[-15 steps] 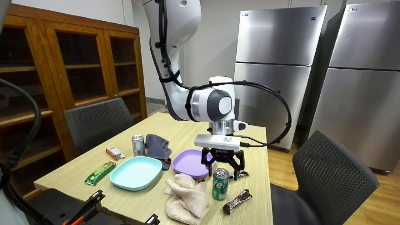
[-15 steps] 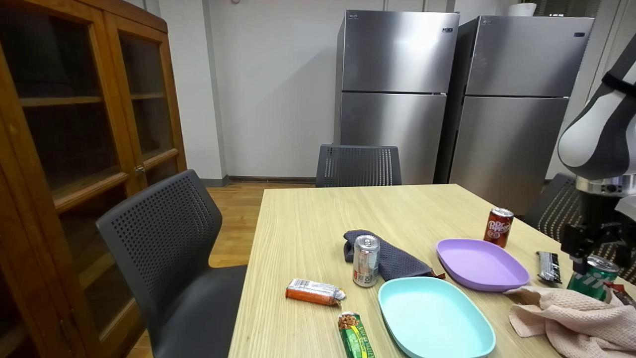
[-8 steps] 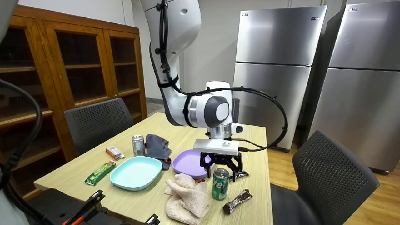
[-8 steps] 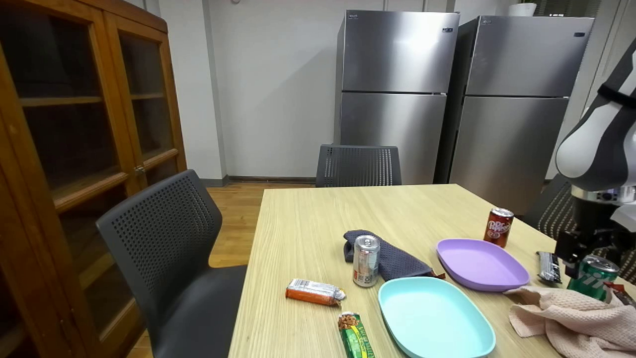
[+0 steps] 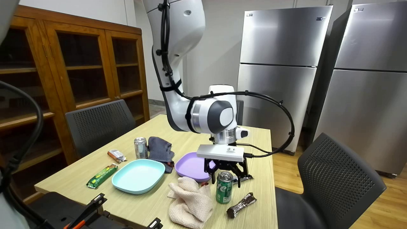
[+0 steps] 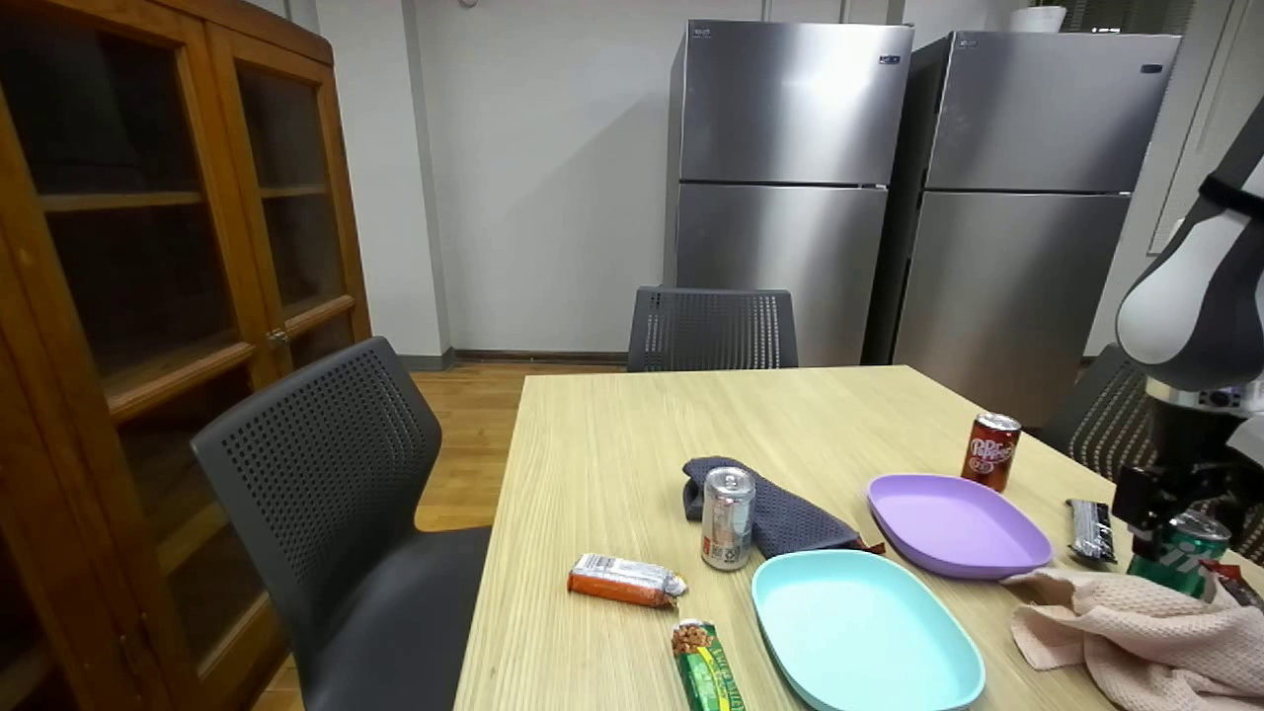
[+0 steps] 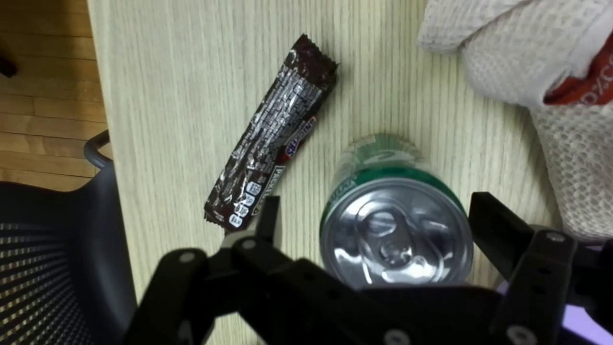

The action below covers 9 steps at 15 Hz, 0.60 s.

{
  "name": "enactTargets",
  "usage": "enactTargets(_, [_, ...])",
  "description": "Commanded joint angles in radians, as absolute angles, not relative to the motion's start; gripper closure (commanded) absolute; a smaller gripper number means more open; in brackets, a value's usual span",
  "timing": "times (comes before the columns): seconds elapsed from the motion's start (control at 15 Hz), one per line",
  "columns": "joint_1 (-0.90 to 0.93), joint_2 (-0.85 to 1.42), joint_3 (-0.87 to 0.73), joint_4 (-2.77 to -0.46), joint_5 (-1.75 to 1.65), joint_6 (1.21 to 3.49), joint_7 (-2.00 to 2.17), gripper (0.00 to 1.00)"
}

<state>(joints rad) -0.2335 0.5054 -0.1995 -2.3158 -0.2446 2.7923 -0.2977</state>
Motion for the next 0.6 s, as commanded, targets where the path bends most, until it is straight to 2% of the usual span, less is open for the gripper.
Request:
enactTargets(0.0, [-0.254, 0.479, -0.201, -2.353, -0.256, 2.820, -0.322, 0.00])
enactTargets(0.53, [-0.256, 0.485, -0.190, -2.364, -0.251, 2.851, -0.326, 0.00])
